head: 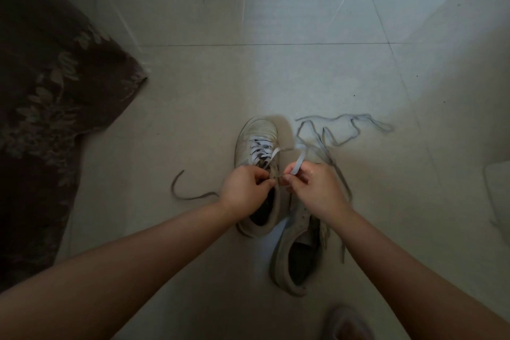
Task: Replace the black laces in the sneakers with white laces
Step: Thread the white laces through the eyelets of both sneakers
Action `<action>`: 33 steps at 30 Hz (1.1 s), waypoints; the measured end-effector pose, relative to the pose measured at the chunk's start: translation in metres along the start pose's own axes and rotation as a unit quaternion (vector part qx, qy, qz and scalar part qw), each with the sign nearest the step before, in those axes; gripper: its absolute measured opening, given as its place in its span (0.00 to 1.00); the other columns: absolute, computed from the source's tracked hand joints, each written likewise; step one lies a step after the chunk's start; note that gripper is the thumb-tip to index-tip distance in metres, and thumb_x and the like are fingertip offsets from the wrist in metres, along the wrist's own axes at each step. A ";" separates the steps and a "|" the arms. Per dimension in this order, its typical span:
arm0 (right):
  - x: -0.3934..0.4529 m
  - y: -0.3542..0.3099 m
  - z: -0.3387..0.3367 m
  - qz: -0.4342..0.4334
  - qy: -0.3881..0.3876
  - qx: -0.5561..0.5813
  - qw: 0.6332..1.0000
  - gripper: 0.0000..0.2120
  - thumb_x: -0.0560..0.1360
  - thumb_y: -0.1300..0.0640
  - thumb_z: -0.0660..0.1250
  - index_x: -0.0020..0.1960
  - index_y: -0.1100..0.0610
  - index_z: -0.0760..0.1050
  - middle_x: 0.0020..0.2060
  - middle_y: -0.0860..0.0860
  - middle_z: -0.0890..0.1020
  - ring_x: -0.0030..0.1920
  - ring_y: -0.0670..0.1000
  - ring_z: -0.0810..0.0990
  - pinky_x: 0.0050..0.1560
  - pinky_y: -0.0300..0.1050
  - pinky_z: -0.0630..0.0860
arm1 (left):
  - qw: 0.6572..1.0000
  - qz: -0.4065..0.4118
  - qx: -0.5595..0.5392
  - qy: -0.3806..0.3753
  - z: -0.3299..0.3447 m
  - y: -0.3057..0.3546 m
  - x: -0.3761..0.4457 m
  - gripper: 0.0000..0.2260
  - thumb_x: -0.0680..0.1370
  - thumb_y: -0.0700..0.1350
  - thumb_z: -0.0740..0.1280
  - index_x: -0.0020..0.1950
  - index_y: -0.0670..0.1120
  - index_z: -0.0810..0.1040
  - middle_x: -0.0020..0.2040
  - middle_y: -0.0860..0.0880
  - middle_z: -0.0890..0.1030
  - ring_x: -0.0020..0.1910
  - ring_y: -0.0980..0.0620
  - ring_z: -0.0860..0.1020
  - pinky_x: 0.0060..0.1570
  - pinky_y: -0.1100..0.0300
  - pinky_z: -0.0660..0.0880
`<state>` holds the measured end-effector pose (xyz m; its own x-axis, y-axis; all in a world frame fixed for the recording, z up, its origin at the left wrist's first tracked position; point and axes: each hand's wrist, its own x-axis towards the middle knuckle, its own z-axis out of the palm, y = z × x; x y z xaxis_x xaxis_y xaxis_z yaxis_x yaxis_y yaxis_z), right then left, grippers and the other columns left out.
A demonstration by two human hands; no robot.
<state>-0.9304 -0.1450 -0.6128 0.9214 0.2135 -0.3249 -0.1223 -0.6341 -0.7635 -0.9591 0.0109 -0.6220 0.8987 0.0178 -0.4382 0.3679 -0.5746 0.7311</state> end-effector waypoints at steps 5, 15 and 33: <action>0.004 -0.005 -0.007 -0.014 -0.021 -0.019 0.999 0.12 0.72 0.60 0.70 0.37 0.43 0.76 0.36 0.48 0.83 0.40 0.49 0.83 0.48 0.55 0.79 | 0.996 0.065 0.060 -0.005 -0.004 -0.001 -0.002 0.08 0.75 0.46 0.67 0.51 0.48 0.83 0.42 0.49 0.80 0.44 0.49 0.78 0.44 0.59 0.72; -0.002 -0.001 0.010 0.031 -0.024 0.068 0.997 0.06 0.73 0.59 0.71 0.47 0.49 0.77 0.41 0.47 0.82 0.45 0.47 0.82 0.51 0.48 0.79 | 0.987 0.098 0.101 0.077 -0.001 -0.001 -0.002 0.07 0.76 0.46 0.67 0.49 0.46 0.83 0.47 0.47 0.80 0.48 0.48 0.77 0.44 0.59 0.69; -0.007 0.004 0.022 0.027 0.051 0.026 0.998 0.13 0.70 0.62 0.71 0.49 0.50 0.73 0.33 0.46 0.76 0.34 0.43 0.76 0.39 0.35 0.72 | 0.781 -0.223 -0.581 0.053 -0.036 0.000 0.005 0.15 0.79 0.39 0.49 0.32 0.47 0.59 0.21 0.52 0.63 0.18 0.55 0.64 0.28 0.62 0.71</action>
<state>-0.9456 -0.1331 -0.6254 0.9454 0.1023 -0.3095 -0.1884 -0.6033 -0.7750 -0.9461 0.0409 -0.6056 0.6118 0.1063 -0.7838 0.5629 0.6377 0.5259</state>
